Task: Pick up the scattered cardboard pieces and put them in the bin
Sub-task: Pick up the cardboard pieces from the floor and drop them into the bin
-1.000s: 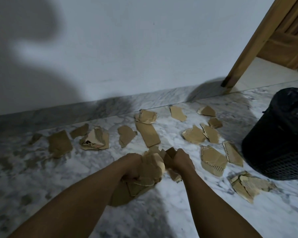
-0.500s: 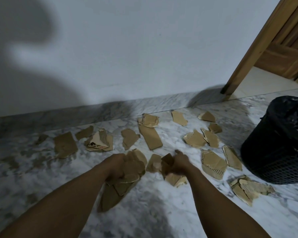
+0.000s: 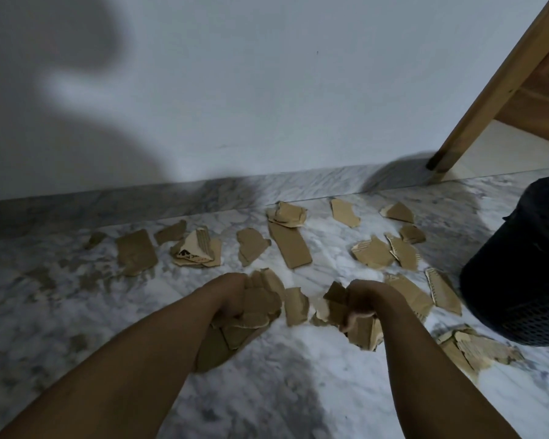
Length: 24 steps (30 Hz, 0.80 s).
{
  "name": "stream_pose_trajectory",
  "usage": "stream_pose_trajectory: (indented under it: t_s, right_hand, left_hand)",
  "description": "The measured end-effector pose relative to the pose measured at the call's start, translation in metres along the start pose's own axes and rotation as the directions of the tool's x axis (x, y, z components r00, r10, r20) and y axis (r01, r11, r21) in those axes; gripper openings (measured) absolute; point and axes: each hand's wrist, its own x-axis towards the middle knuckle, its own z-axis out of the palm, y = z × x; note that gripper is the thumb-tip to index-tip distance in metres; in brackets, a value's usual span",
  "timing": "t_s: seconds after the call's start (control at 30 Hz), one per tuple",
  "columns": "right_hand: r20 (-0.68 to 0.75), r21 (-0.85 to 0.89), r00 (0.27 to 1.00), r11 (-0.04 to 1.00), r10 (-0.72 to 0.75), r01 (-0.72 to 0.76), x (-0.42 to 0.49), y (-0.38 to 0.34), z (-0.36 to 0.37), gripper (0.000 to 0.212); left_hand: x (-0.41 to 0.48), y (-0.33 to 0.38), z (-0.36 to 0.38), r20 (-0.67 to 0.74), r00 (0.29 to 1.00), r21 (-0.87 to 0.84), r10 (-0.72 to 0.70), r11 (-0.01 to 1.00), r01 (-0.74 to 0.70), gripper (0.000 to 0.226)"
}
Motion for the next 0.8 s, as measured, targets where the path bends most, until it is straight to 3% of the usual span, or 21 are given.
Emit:
stream_pose_trajectory:
  t_s: [0.2, 0.3, 0.4, 0.47, 0.53, 0.63, 0.73, 0.8]
  right_hand:
    - [-0.203, 0.226, 0.979, 0.973, -0.003, 0.05, -0.001, -0.017, -0.021, 0.038]
    - [-0.111, 0.456, 0.99, 0.881, -0.082, 0.124, 0.007, -0.043, -0.006, 0.041]
    - [-0.078, 0.38, 0.994, 0.92, -0.076, 0.1, 0.025, -0.069, 0.033, 0.05]
    - [-0.15, 0.31, 0.988, 0.947, -0.037, 0.082, 0.03, -0.082, 0.053, 0.057]
    - [-0.227, 0.374, 0.972, 0.915, -0.065, 0.149, 0.033, -0.088, 0.061, 0.048]
    - [-0.234, 0.466, 0.97, 0.868, -0.066, 0.171, 0.037, -0.087, 0.065, 0.039]
    - [-0.233, 0.515, 0.971, 0.84, -0.053, 0.169, 0.04, -0.086, 0.068, 0.049]
    - [-0.22, 0.525, 0.974, 0.835, -0.052, 0.164, 0.04, -0.087, 0.069, 0.051]
  left_hand:
    - [-0.001, -0.002, -0.002, 0.027, 0.999, -0.045, -0.029, 0.999, 0.03, 0.053]
    - [-0.004, -0.017, -0.008, 0.003, 0.997, -0.124, -0.081, 0.989, 0.08, 0.04]
    - [-0.005, -0.047, -0.019, -0.064, 0.97, -0.311, -0.236, 0.928, 0.205, 0.063]
    - [-0.009, -0.059, -0.029, -0.103, 0.943, -0.424, -0.316, 0.872, 0.245, 0.076]
    - [-0.009, -0.066, -0.039, -0.168, 0.914, -0.499, -0.37, 0.832, 0.244, 0.083]
    - [0.004, -0.071, -0.054, -0.271, 0.89, -0.508, -0.367, 0.84, 0.191, 0.08]
    - [0.024, -0.076, -0.061, -0.196, 0.874, -0.457, -0.445, 0.83, 0.32, 0.102]
    - [0.038, -0.083, -0.061, -0.168, 0.858, -0.386, -0.486, 0.833, 0.396, 0.104]
